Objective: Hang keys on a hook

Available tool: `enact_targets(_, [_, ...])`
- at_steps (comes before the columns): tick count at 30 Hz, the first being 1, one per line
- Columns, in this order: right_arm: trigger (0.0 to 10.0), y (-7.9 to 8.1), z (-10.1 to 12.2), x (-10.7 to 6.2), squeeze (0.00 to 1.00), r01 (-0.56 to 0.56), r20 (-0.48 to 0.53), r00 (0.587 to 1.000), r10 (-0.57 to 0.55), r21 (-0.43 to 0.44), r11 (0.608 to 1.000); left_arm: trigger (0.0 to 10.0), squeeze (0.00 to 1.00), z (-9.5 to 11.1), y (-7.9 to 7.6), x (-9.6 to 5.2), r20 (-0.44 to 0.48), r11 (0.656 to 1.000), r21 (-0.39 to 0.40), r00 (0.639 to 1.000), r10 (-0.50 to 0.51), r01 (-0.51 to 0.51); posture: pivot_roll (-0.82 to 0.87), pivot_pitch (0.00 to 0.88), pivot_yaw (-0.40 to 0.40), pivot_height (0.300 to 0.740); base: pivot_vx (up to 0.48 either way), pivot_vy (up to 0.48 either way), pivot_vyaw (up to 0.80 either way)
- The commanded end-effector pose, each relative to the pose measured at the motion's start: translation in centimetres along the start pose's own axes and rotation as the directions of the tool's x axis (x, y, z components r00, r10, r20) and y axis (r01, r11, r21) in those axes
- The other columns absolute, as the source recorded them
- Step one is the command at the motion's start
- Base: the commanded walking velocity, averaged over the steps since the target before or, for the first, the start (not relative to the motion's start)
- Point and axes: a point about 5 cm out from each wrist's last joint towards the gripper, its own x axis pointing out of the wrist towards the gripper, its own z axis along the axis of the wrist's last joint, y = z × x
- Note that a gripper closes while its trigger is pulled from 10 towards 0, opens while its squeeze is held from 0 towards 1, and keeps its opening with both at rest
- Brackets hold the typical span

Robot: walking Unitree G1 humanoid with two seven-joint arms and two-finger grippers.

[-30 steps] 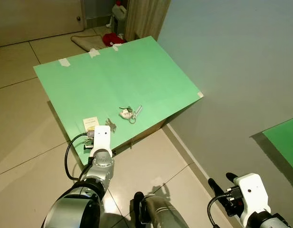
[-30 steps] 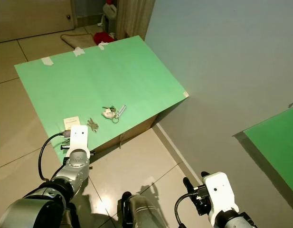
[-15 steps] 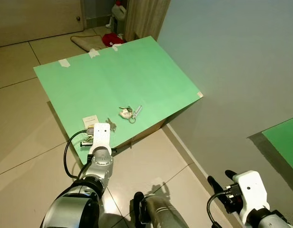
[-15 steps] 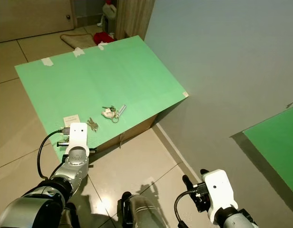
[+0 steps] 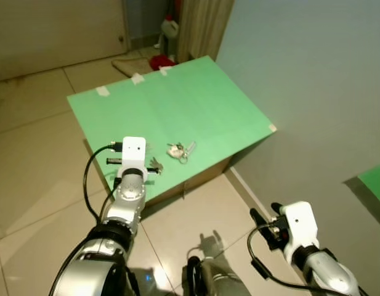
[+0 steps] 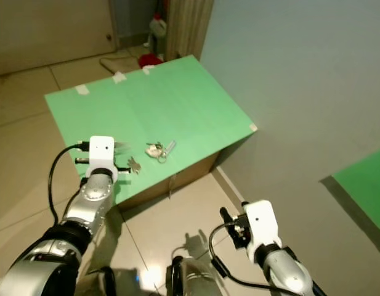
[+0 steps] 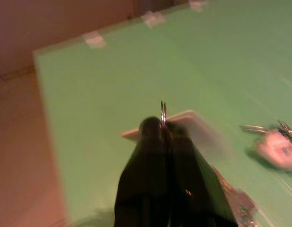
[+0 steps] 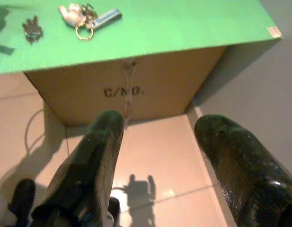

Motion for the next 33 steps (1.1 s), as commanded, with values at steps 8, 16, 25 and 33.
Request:
enact_targets(8, [10.0,-0.5,-0.2,3.3,0.00,0.044,0.028,0.999,-0.045,0.040,0.998,0.0,0.00,8.4,3.6,-0.8,0.277,0.991,0.044,0.954,0.112,-0.130,-0.09,0.004,-0.034,0.740,0.000,0.000,0.00])
enact_targets(16, [10.0,-2.1,3.6,3.5,0.00,0.154,0.212,0.963,-0.167,0.074,0.985,0.0,0.00,2.8,2.4,-6.2,0.210,0.968,0.014,0.945,-0.249,0.252,-0.07,0.000,-0.002,0.740,0.000,0.000,0.00])
enact_targets(25, [10.0,-2.6,3.9,3.1,0.00,0.194,0.295,0.921,-0.255,0.222,0.956,0.0,0.00,0.3,-0.9,-8.4,0.186,0.923,-0.017,0.908,-0.376,0.386,-0.10,0.000,0.002,0.740,0.000,0.000,0.00])
enact_targets(33, [10.0,-2.1,2.9,2.3,0.00,0.223,0.272,0.922,-0.277,0.213,0.951,0.0,0.00,0.3,-0.2,-7.7,0.186,0.933,-0.122,0.931,-0.315,0.340,-0.13,0.000,0.010,0.740,0.000,0.000,0.00])
